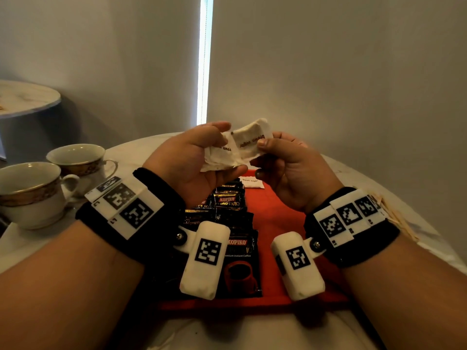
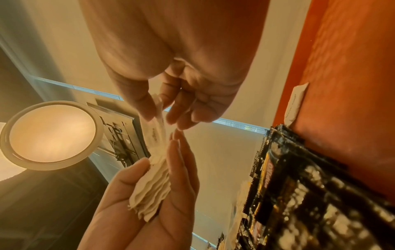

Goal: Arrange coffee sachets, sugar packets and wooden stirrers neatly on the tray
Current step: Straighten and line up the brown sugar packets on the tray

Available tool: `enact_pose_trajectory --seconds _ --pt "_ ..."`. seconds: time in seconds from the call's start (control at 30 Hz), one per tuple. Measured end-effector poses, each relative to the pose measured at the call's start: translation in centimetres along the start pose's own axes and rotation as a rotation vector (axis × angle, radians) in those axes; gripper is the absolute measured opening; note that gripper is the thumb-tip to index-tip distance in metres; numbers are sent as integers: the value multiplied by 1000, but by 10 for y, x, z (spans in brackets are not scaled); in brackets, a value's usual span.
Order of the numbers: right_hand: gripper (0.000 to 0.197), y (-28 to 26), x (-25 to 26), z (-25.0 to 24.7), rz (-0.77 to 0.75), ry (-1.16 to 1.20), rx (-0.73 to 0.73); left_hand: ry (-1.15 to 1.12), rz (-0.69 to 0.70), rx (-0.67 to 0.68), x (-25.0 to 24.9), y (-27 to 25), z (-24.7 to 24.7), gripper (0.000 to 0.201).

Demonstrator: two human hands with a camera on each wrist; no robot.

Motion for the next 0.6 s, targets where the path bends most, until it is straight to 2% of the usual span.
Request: enact_pose_trajectory --seconds 0.1,0.27,0.37,0.4,0.47,0.6 --pt "8 1 0 -2 -7 60 -34 7 10 -69 0 2 -5 29" --pt "10 -1 4 -1 -19 76 -83 20 -55 -58 6 -2 -2 13" --pt "14 -6 3 5 3 100 -59 96 -50 -8 9 -1 0 47" --pt "16 -8 4 9 7 117 -34 123 -39 26 10 -2 3 50" --pt "20 -12 7 16 -2 139 15 175 -13 64 10 -3 6 45" --pt "28 -12 7 15 -36 104 -10 146 29 -54 7 1 -4 19"
Point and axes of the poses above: each hand's wrist, its own y-axis towards the middle knuckle, its own z-axis out of the palm, x = y × z, the point moved 9 cm from there along y, towards the middle knuckle, and after that the axes turned 11 degrees about -x, right-handed, at the moved point
